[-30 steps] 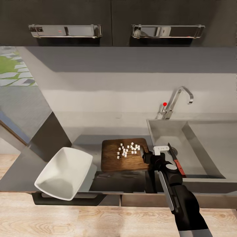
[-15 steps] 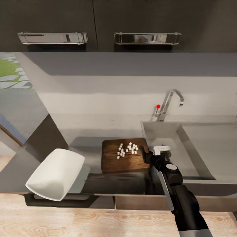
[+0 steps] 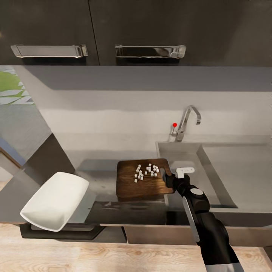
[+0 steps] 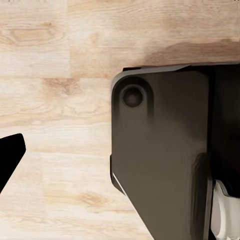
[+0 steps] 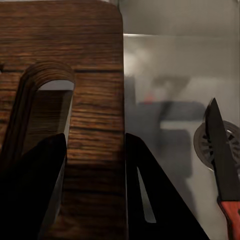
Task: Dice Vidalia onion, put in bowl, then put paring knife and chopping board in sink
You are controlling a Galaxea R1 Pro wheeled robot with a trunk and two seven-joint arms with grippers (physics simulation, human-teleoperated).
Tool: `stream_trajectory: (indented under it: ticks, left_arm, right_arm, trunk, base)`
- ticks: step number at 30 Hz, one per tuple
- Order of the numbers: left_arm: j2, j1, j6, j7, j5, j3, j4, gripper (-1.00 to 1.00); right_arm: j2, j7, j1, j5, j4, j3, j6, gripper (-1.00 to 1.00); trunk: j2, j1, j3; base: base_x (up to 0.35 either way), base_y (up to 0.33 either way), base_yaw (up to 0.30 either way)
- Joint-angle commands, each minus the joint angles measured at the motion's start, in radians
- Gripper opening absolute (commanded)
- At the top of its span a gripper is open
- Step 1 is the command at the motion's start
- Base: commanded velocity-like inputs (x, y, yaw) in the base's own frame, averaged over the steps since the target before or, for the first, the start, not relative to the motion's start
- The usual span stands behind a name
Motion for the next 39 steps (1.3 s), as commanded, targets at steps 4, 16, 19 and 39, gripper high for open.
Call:
stream_trajectory:
  ticks: [4,16,19,39]
  left_arm:
    - [0.002,-0.001,-0.004,0.007,0.011,-0.007,-0.001,1.00]
    - [0.002,0.000,-0.004,0.007,0.011,-0.007,-0.003,1.00]
    - [0.002,-0.001,-0.004,0.007,0.011,-0.007,-0.003,1.00]
    - [0.002,-0.001,-0.004,0.007,0.009,-0.008,-0.001,1.00]
  right_arm:
    - [0.000,0.003,-0.001,0.009,-0.002,0.001,0.030,-1.00]
    - [0.000,0.002,-0.001,0.009,-0.002,0.001,0.042,-1.00]
    - [0.000,0.002,-0.001,0.009,-0.002,0.001,0.042,-1.00]
    - [0.011,0.000,-0.001,0.015,-0.002,0.003,0.050,-1.00]
  trunk:
    - [-0.002,0.001,0.005]
    - [-0.002,0.001,0.024]
    - [-0.002,0.001,0.029]
    - [-0.002,0.001,0.050]
  base:
    - [0.000,0.006,0.000]
    - [0.000,0.096,0.000]
    - [0.000,0.002,0.000]
    - [0.000,0.000,0.000]
